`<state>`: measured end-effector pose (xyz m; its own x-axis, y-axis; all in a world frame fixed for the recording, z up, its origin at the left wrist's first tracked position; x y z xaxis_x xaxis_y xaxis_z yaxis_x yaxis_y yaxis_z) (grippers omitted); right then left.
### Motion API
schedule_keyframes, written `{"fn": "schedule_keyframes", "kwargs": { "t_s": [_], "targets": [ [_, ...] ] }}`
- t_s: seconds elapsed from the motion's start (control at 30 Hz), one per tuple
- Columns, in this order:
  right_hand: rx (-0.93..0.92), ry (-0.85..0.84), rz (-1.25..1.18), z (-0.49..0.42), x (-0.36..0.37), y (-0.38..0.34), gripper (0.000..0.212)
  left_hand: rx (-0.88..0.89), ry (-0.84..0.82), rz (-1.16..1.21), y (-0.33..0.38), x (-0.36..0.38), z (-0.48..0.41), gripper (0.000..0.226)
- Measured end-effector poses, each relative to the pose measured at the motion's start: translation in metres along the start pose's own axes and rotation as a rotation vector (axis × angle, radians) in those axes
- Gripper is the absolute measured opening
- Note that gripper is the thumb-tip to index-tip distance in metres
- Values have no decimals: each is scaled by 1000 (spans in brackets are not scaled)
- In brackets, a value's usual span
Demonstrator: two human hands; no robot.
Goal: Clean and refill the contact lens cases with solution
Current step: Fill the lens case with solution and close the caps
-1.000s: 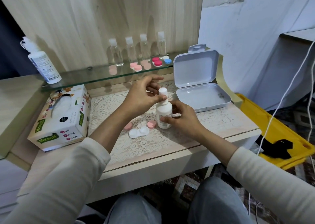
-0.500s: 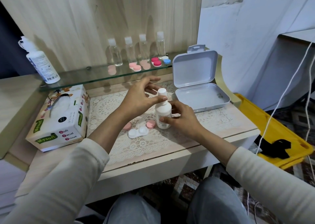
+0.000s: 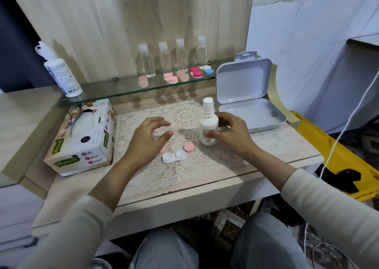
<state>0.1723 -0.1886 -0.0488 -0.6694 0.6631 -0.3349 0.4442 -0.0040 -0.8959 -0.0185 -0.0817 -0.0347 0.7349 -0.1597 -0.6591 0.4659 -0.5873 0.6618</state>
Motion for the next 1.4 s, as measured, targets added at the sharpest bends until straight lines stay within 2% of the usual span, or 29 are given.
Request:
{"fn": "schedule_keyframes", "kwargs": {
  "t_s": [0.17,0.33,0.9,1.03,1.1,1.17,1.2,1.27,1.33,1.4],
  "targets": [
    [4,156,60,-29,0,-9,47,-91,-1,-256,-40,-10,31,50],
    [56,259,148,-54,12,-4,43,-97,-61,-379,-60,-12,47,56],
    [46,246,220,-54,17,3,56,-64,-43,-375,-63,-11,50,55],
    [40,295,267,-46,10,2,62,-76,-64,-378,-62,-13,46,55],
    [1,340,308,-37,6,-3,59,-83,-51,-372,-59,-14,43,54],
    [-73,361,325,-24,6,-13,46,-63,-31,-365,-55,-15,39,52],
    [-109,328,320,-16,9,-17,39,-41,-23,-358,-51,-15,36,50],
    [-169,140,299,-2,20,-26,30,5,-25,-326,-44,-13,31,46],
    [-213,-117,344,11,34,-31,33,58,-55,-297,-38,-10,26,43],
    [-254,-277,423,17,44,-29,41,117,-110,-290,-33,-5,22,45]
  ]
}}
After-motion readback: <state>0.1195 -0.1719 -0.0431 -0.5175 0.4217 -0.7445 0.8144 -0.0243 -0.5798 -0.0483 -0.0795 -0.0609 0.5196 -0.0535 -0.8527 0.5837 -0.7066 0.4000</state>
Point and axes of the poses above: each hand's wrist, its own z-axis away from the middle knuckle, its own x-axis out of the palm, y = z × x, the point moved 3 cm from there along -z, towards the middle knuckle, and after that the axes turned 7 degrees about y, right-handed, at the moved point
